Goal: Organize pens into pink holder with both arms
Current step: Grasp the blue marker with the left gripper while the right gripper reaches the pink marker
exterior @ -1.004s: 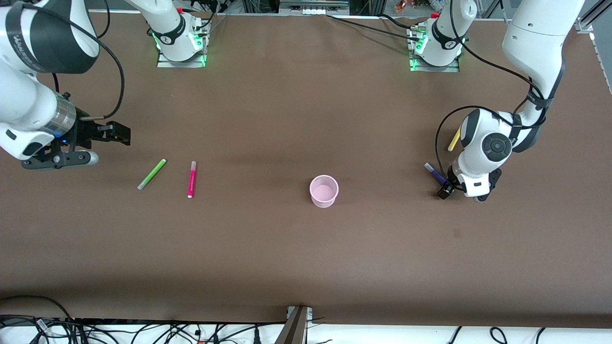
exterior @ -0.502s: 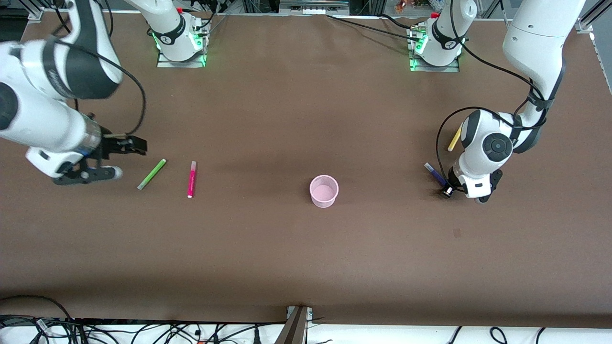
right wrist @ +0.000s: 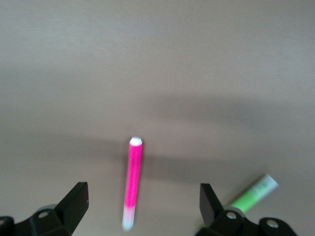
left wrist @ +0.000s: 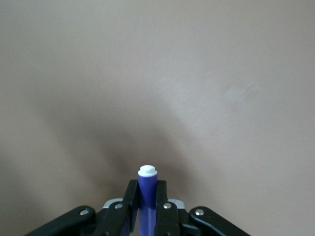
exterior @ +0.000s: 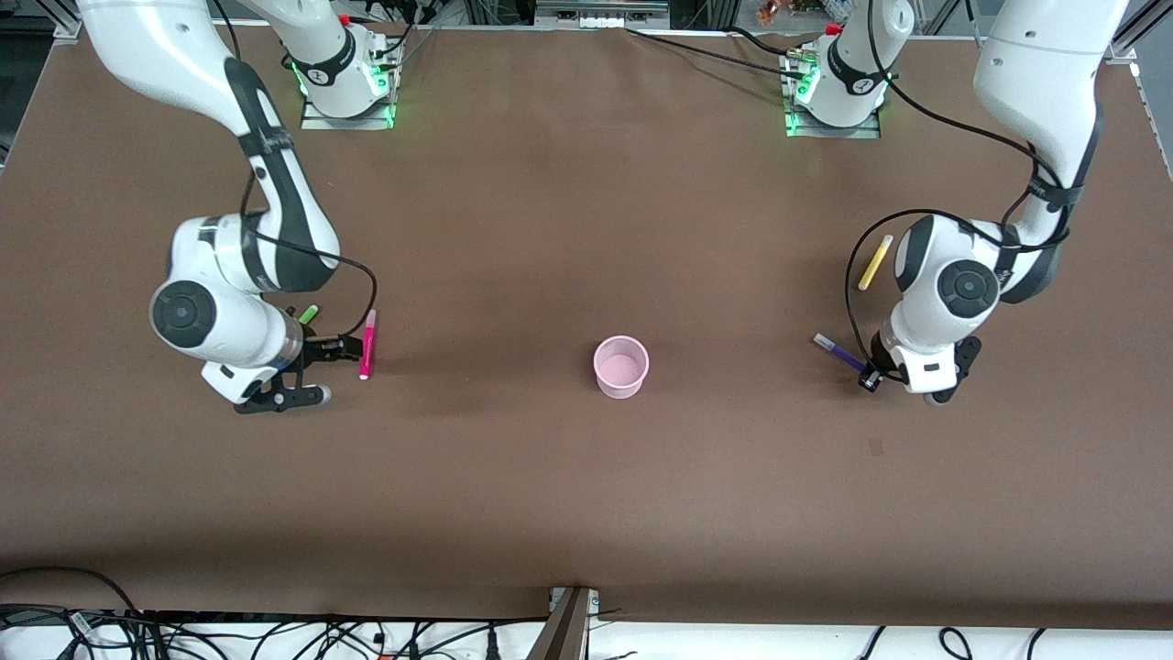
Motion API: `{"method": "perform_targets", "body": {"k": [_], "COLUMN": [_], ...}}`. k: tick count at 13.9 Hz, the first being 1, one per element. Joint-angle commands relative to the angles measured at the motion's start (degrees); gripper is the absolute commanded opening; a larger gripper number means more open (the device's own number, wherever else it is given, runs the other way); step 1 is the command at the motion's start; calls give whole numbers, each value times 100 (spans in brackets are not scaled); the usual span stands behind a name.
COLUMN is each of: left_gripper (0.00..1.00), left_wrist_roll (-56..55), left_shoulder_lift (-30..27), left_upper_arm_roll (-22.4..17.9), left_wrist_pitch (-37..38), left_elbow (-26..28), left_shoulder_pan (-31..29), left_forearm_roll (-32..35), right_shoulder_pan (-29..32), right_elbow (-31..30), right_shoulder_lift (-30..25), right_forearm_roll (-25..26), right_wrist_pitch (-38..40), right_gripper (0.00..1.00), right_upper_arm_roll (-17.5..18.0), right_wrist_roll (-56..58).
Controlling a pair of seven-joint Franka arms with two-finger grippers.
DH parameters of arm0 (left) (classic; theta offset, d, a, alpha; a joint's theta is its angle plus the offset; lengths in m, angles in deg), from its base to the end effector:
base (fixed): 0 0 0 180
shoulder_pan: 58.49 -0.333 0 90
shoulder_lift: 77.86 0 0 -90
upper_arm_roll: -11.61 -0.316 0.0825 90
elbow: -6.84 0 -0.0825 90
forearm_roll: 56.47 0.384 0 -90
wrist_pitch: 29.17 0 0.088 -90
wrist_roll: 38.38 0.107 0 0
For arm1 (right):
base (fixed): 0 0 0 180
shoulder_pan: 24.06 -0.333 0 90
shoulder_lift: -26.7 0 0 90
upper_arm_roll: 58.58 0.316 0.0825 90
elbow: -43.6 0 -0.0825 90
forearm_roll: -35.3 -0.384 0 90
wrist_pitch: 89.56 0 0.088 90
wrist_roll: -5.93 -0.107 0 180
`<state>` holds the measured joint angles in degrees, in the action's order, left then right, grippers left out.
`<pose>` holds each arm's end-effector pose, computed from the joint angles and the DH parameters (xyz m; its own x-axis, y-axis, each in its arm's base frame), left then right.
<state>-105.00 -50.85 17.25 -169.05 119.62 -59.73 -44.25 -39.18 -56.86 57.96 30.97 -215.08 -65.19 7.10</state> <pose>0.6147 -0.0449 0.2315 0.5939 0.8000 0.0854 0.8043 -0.5930 -0.0374 0.6437 0.1052 0.2524 0.9855 0.1341 -0.1035 0.1350 -0.9909 0.0010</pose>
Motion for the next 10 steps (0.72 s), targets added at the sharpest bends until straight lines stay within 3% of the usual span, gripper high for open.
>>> {"method": "perform_targets", "body": {"k": [1, 3, 8, 10], "left_gripper": [0, 0, 0, 0], "left_wrist_roll": [-97, -105, -1017, -1570], "left_shoulder_lift": [-266, -275, -249, -188], "left_upper_arm_roll": [314, 560, 1254, 1273], "left_wrist_pitch": [1284, 1796, 1921, 1921], "left_elbow": [-912, -1449, -2188, -2504], "left_shoulder_pan": [0, 0, 96, 508], "left_forearm_roll": [97, -51, -246, -167], "right_shoulder_pan": [0, -17, -17, -17], "right_elbow": [-71, -228, -1063, -1108], "right_shoulder_lift": [258, 250, 127, 127], "right_forearm_roll": [-217, -226, -331, -340], "right_wrist_pitch": [-472, -526, -1474, -1528], "right_gripper": [100, 99, 94, 91], "right_upper_arm_roll": [-7, 11, 89, 98], "right_wrist_roll": [-3, -3, -29, -38]}}
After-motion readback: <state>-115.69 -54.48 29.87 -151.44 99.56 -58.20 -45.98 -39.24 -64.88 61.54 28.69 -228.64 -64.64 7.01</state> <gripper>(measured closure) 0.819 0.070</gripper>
